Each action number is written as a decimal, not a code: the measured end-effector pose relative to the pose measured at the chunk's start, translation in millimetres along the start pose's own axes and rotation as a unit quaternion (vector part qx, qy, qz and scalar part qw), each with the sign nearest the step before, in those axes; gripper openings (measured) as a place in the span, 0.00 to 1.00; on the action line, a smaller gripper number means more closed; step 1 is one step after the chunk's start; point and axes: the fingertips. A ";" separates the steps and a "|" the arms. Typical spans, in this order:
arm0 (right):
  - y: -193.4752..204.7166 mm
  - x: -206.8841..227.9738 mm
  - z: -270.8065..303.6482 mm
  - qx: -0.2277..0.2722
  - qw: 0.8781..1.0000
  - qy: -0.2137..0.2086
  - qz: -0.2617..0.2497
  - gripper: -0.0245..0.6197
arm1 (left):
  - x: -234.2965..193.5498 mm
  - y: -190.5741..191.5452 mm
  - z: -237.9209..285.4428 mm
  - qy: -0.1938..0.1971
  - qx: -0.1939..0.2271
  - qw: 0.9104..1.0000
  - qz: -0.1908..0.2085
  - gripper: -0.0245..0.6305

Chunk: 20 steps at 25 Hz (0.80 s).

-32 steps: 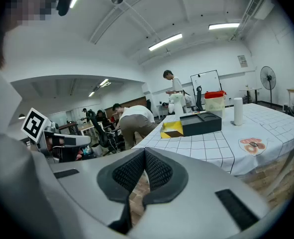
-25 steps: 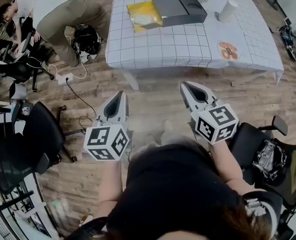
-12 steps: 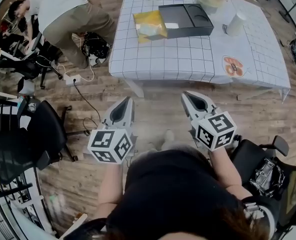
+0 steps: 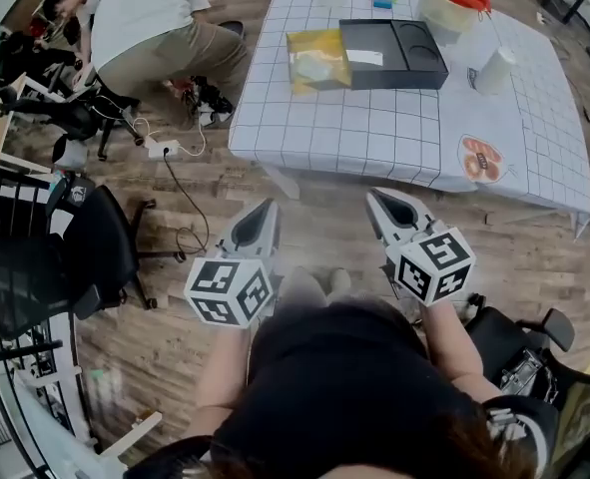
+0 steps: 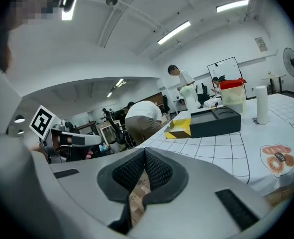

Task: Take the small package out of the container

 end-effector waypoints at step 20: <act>-31.8 27.5 90.1 -0.045 0.999 -0.019 -0.015 0.06 | -52.5 -41.4 82.0 0.016 -0.019 1.000 -0.004 0.08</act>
Point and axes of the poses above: the fingertips, and each gripper's own axes: z forward along the fingers, x to its right, y out of its underside, and after that the axes turned 15 degrees about -y, right-handed
